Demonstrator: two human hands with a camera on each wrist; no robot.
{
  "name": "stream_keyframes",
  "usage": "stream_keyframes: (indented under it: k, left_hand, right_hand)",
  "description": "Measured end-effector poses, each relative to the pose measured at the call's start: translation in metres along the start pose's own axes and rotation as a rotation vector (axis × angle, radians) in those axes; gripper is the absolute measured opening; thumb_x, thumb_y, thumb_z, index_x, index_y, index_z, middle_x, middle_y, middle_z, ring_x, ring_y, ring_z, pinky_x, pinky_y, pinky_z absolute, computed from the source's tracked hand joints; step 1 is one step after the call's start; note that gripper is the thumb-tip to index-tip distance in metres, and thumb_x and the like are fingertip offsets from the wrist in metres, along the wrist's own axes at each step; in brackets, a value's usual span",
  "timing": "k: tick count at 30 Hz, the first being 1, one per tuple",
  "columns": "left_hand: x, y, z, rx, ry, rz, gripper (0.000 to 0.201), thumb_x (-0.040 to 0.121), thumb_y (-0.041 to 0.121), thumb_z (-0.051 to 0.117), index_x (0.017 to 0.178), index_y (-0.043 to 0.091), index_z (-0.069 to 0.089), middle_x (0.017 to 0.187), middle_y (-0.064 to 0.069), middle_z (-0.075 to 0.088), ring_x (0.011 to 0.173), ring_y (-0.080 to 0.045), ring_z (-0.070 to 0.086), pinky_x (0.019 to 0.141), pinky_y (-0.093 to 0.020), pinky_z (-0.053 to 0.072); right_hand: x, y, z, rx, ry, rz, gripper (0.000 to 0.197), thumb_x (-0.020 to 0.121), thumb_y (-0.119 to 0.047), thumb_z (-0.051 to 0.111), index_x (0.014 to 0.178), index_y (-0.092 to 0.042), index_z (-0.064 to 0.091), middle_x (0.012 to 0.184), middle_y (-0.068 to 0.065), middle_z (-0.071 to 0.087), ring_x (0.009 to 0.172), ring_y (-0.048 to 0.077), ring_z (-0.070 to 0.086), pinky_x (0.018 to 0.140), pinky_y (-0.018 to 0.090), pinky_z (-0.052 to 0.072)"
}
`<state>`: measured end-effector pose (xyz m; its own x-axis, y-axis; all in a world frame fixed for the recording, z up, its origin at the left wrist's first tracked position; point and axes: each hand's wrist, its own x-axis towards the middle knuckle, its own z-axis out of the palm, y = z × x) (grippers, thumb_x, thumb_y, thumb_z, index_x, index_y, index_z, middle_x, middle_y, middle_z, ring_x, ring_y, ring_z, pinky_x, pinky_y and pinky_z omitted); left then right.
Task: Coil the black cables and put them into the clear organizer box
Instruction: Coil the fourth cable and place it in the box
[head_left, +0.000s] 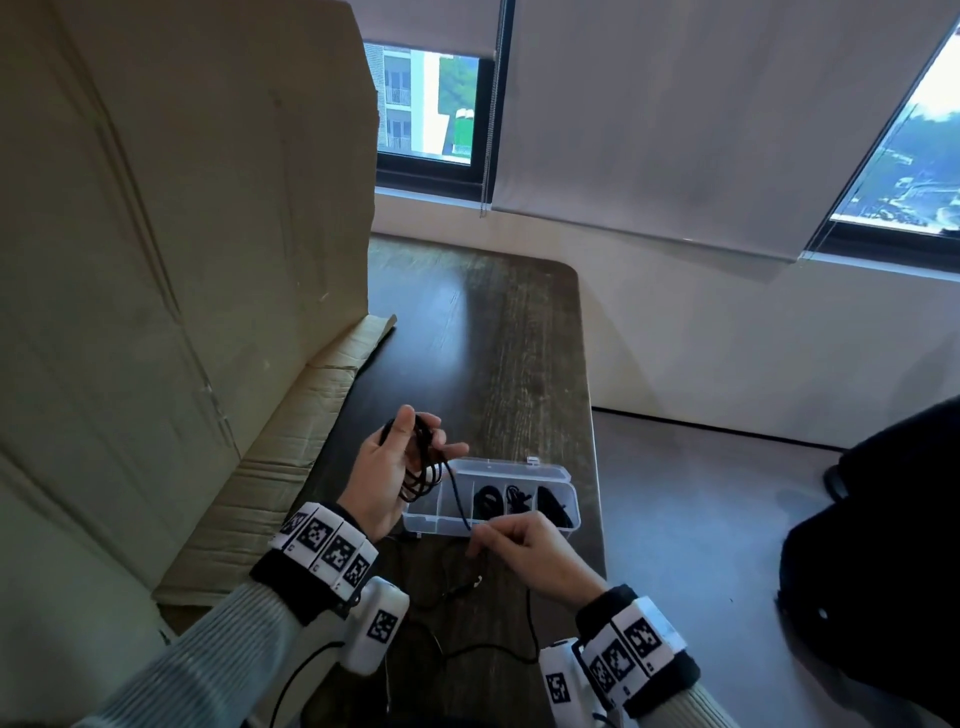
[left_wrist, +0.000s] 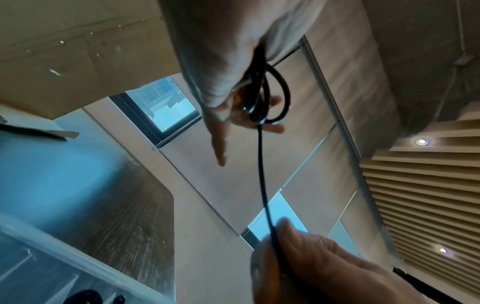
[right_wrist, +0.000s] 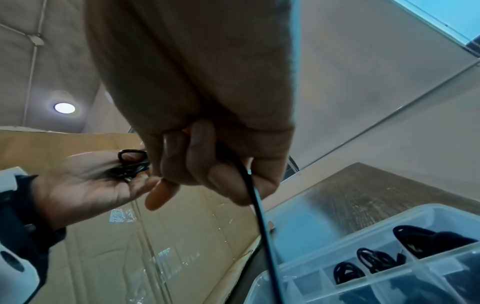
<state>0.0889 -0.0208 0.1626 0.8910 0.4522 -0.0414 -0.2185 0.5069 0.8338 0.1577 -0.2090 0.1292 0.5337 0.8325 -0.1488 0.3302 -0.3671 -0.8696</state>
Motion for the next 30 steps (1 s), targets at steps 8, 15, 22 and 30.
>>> stream_keyframes:
  k: [8, 15, 22, 30]
  left_hand:
    - [0.009, -0.018, -0.012, 0.422, 0.131, 0.194, 0.022, 0.09, 0.034, 0.055, 0.089, 0.015, 0.065, 0.058, 0.005, 0.046, 0.043, -0.006, 0.034, 0.037, -0.019, 0.029]
    - [0.003, -0.034, -0.027, 1.053, -0.235, 0.229, 0.061, 0.079, 0.079, 0.036, 0.074, 0.027, 0.067, 0.062, 0.006, 0.062, 0.056, -0.003, 0.056, 0.055, -0.019, 0.043]
    - [-0.004, -0.021, -0.012, 1.108, -0.49, 0.025, 0.031, 0.078, 0.037, 0.073, 0.076, 0.007, 0.068, 0.065, 0.0, 0.065, 0.058, -0.015, 0.058, 0.056, -0.031, 0.049]
    - [0.001, 0.009, -0.009, 0.373, -0.113, -0.077, 0.042, 0.09, 0.03, 0.052, 0.107, -0.007, 0.062, 0.106, -0.017, 0.071, 0.094, -0.035, 0.07, 0.073, -0.047, 0.06]
  right_hand:
    - [0.002, -0.022, 0.005, -0.082, -0.166, -0.085, 0.02, 0.096, -0.034, 0.055, 0.098, -0.024, 0.072, 0.086, -0.003, 0.07, 0.078, 0.017, 0.065, 0.076, 0.03, 0.055]
    - [0.003, -0.039, -0.012, 0.016, 0.11, -0.174, 0.014, 0.094, -0.022, 0.058, 0.095, -0.024, 0.072, 0.087, 0.002, 0.073, 0.081, 0.02, 0.067, 0.076, 0.034, 0.055]
    - [0.008, -0.027, -0.019, 0.259, 0.34, -0.135, 0.007, 0.089, -0.017, 0.065, 0.086, -0.016, 0.072, 0.072, -0.001, 0.068, 0.059, 0.003, 0.058, 0.057, 0.017, 0.048]
    - [0.008, -0.011, -0.022, 0.316, 0.364, -0.109, 0.021, 0.092, -0.019, 0.06, 0.077, -0.009, 0.07, 0.053, -0.012, 0.062, 0.05, -0.003, 0.054, 0.054, 0.012, 0.042]
